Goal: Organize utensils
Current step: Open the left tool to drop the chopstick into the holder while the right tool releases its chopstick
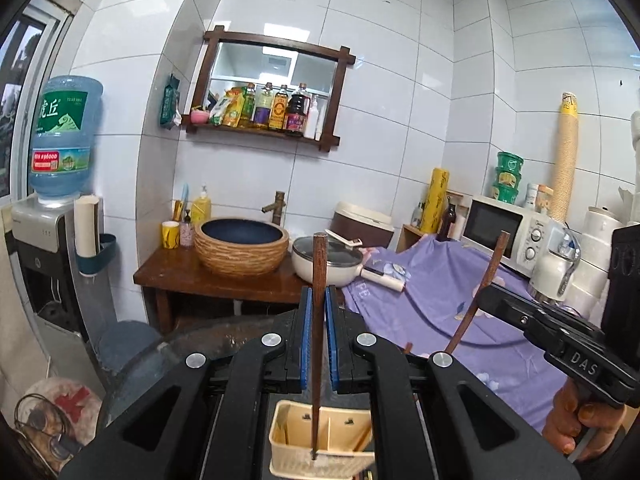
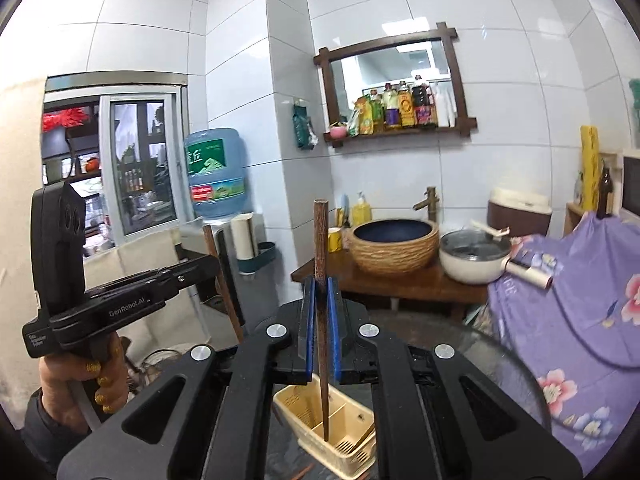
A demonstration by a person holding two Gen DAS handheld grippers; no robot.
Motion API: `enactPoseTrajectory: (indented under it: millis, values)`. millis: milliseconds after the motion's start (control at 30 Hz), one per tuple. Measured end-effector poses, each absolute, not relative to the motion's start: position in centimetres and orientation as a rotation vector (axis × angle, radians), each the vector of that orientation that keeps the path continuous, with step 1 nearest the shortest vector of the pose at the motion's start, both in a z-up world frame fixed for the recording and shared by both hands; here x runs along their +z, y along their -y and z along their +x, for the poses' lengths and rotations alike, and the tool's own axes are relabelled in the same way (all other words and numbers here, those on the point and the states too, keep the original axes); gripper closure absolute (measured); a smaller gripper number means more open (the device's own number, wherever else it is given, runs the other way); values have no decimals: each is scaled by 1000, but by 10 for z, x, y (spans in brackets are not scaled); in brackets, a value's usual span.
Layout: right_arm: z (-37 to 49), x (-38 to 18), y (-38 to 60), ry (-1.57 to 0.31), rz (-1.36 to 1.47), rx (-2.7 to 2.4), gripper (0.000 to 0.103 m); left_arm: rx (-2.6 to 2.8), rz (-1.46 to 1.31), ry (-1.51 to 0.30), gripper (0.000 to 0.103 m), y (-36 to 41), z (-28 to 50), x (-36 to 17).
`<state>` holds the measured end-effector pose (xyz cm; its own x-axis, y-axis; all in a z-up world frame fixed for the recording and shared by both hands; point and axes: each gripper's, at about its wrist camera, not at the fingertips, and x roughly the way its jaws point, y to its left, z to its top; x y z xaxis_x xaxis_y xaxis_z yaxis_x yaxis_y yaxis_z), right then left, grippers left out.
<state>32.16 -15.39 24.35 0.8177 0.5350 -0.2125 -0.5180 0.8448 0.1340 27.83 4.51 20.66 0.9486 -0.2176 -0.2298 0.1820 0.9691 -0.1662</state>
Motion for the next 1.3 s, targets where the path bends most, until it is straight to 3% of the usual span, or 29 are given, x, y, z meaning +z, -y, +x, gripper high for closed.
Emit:
enactPoseTrajectory:
  millis: [533, 1167, 1200, 1233, 1300]
  values:
    - [368, 134, 145, -426, 121, 477, 96, -165, -156, -407, 96, -38, 325, 105]
    - [371, 109, 151, -461, 138, 446, 95, -151, -167, -484, 96, -34, 335, 67]
    - [370, 108, 152, -459, 127, 442, 88, -151, -168, -477, 94, -34, 333, 68]
    - [366, 108, 152, -445, 117, 432, 74, -150, -164, -472, 90, -34, 330, 68]
    - [358, 109, 154, -414, 114, 424, 50, -146, -158, -462, 60, -33, 323, 68]
